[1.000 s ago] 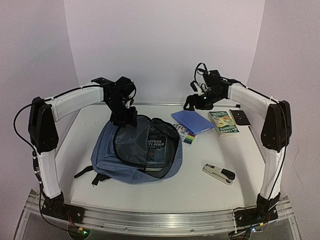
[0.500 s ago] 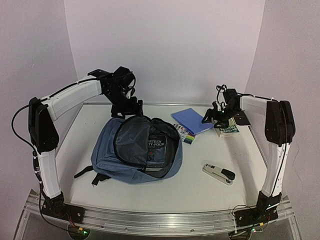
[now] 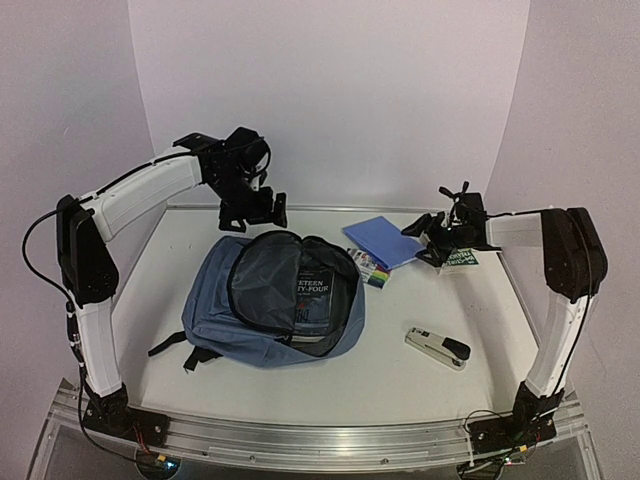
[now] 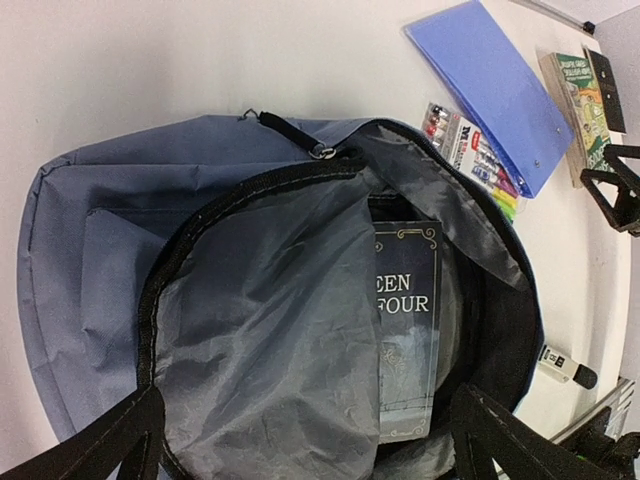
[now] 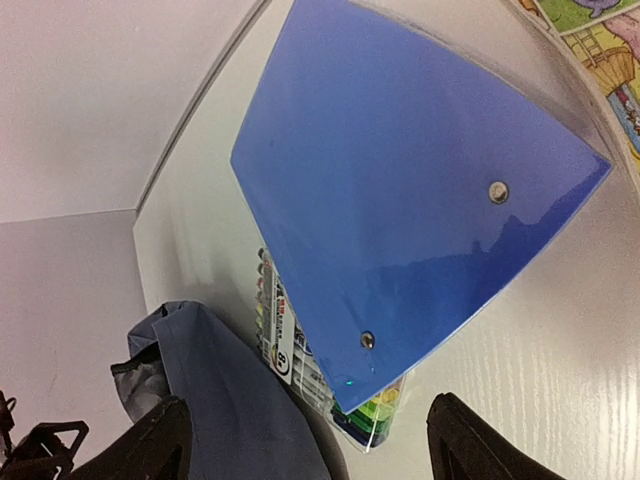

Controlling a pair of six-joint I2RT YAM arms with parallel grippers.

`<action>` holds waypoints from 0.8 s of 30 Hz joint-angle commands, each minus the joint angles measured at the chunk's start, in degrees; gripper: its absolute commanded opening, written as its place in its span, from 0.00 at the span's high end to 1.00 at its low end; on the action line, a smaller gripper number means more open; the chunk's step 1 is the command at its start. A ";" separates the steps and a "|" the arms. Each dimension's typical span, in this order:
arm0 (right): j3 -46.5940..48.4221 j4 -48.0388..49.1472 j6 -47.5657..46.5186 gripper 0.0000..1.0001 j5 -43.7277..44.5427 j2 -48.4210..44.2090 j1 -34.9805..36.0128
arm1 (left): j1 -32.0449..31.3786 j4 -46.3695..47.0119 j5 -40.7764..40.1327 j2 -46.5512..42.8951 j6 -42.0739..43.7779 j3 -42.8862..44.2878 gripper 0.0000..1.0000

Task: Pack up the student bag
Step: Pick up the book from the center of the board.

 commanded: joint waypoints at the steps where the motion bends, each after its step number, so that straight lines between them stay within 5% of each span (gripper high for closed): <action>1: -2.60 9.41 6.88 0.22 -1.22 2.12 0.05 | 0.27 -2.12 -2.68 0.12 -0.18 5.42 0.00; 15: -3.52 19.07 10.11 0.28 1.48 11.07 0.17 | 0.30 -4.38 -3.51 1.73 0.05 8.54 0.00; 24: -3.18 24.69 13.90 0.48 0.96 14.50 0.24 | 0.30 -5.78 -3.63 2.49 0.58 9.75 0.00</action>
